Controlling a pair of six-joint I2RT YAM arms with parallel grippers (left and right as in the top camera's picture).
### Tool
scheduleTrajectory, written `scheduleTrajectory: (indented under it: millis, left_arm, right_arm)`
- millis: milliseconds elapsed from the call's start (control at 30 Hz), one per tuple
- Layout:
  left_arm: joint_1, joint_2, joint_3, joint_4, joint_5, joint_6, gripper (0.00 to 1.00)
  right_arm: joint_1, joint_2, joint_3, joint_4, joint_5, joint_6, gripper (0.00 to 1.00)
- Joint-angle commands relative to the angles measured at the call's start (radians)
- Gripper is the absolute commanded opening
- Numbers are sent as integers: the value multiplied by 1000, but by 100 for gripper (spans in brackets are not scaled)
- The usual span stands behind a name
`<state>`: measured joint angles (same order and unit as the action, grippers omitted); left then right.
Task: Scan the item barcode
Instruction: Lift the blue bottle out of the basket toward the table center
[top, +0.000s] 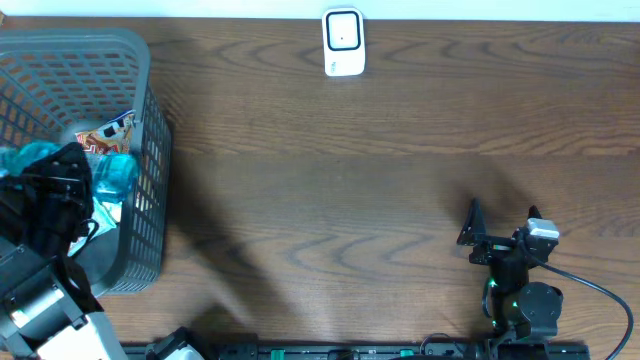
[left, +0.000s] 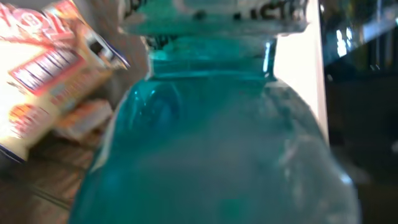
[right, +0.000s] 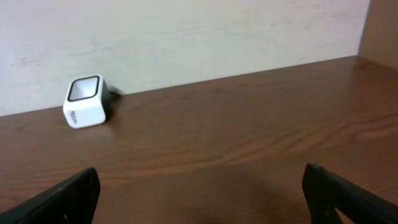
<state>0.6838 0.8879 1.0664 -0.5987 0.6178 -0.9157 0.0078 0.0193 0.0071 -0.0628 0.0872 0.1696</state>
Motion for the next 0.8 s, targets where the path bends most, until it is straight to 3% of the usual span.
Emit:
scheduleTrajectory:
  millis: [0, 200, 767]
  left_arm:
    - [-19, -8, 26, 27, 147, 6, 27]
    - [-113, -10, 26, 68, 169, 6, 27]
    - [-537, -15, 26, 336, 166, 6, 27]
  right_arm:
    - [5, 0, -2, -2, 15, -14, 99]
    - [5, 0, -2, -2, 16, -14, 99]
    - [5, 0, -2, -2, 16, -14, 99]
